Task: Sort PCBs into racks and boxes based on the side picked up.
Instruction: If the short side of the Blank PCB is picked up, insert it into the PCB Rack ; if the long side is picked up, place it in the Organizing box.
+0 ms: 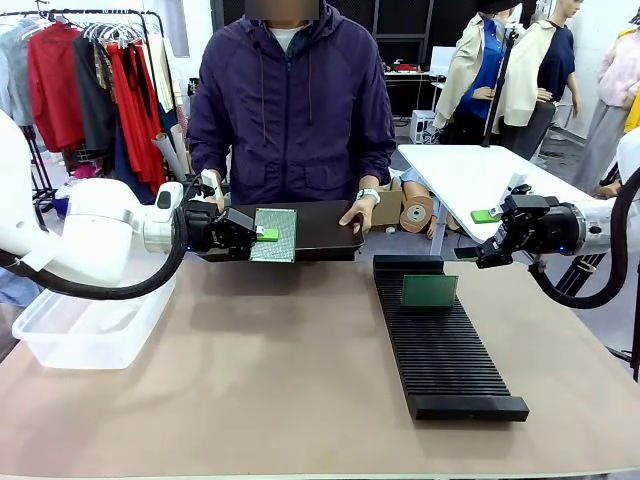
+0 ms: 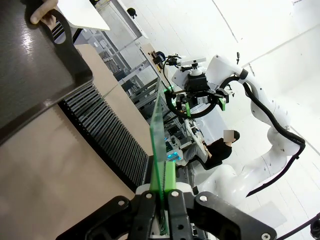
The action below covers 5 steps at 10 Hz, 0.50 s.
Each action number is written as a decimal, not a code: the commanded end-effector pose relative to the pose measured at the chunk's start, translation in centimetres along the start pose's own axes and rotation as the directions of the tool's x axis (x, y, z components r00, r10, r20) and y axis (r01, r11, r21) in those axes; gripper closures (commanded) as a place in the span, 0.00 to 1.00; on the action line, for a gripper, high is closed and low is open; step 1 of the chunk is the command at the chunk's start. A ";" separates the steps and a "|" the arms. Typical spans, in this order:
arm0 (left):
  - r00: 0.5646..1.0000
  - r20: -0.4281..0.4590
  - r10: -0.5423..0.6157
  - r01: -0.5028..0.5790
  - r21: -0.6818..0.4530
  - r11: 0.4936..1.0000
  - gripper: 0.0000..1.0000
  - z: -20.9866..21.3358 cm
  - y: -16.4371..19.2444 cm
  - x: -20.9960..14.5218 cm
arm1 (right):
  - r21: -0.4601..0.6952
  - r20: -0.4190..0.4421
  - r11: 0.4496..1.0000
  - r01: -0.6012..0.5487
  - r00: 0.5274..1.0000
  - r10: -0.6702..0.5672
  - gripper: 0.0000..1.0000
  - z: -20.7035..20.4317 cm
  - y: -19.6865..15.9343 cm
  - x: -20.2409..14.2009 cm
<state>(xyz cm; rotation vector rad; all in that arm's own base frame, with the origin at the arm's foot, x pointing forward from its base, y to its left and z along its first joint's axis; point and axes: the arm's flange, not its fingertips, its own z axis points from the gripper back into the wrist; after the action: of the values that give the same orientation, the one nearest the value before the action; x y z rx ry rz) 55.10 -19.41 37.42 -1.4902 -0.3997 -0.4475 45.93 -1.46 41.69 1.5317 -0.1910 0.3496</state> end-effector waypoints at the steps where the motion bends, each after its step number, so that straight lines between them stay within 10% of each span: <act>1: 1.000 0.000 -0.002 0.002 -0.007 1.000 1.00 -0.1 -0.1 0.0 | -0.012 -0.004 1.000 -0.005 1.000 0.005 0.00 -0.2 0.1 0.2; 5: 1.000 0.000 -0.002 0.002 -0.007 1.000 1.00 -0.1 -0.1 0.0 | -0.012 -0.004 1.000 -0.005 1.000 0.005 0.00 -0.2 0.1 0.2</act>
<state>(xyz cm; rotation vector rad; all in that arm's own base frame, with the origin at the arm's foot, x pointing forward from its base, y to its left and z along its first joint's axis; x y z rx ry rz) 55.09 -19.41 37.42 -1.4902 -0.3997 -0.4475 45.93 -1.46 41.69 1.5317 -0.1910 0.3496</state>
